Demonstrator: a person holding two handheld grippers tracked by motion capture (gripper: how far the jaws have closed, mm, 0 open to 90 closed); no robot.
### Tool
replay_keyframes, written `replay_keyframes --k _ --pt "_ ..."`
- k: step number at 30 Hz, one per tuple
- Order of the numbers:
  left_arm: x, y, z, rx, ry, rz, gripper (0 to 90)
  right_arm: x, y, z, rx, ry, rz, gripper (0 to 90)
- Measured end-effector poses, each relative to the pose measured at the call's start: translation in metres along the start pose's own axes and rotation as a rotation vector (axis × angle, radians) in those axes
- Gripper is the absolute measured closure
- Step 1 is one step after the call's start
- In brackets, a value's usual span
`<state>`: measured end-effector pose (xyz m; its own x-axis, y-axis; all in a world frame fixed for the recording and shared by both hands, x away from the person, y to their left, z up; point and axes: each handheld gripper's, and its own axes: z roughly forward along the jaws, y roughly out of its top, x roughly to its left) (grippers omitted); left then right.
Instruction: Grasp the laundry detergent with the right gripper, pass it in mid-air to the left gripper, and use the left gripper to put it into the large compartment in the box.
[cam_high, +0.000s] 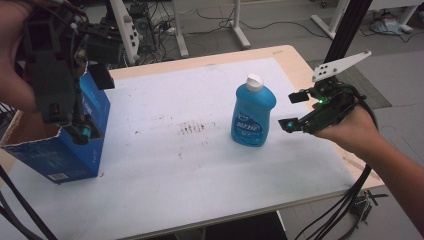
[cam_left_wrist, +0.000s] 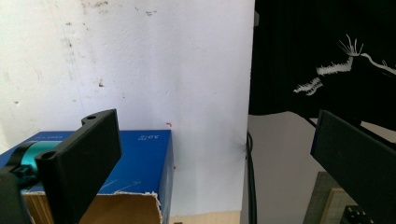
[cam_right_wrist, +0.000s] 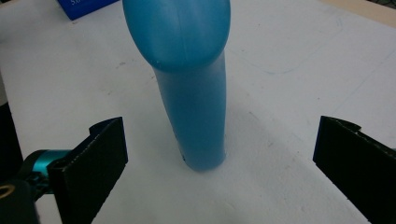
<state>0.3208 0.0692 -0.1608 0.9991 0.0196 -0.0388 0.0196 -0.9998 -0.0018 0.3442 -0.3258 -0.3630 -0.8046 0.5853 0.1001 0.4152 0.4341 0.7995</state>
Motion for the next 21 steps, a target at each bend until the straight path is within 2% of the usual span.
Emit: replay_keyframes --k 6,12,21 --pt "0.001 -0.001 0.0 -0.002 0.003 -0.001 1.8 0.001 -0.004 0.016 0.013 0.02 0.006 2.3" --pt "0.001 -0.002 0.001 -0.008 -0.001 -0.003 1.8 0.001 -0.011 0.035 0.01 0.038 0.035 2.3" --pt "0.001 -0.006 0.0 -0.013 0.0 -0.001 1.8 0.002 -0.013 0.053 -0.001 0.056 0.054 2.3"
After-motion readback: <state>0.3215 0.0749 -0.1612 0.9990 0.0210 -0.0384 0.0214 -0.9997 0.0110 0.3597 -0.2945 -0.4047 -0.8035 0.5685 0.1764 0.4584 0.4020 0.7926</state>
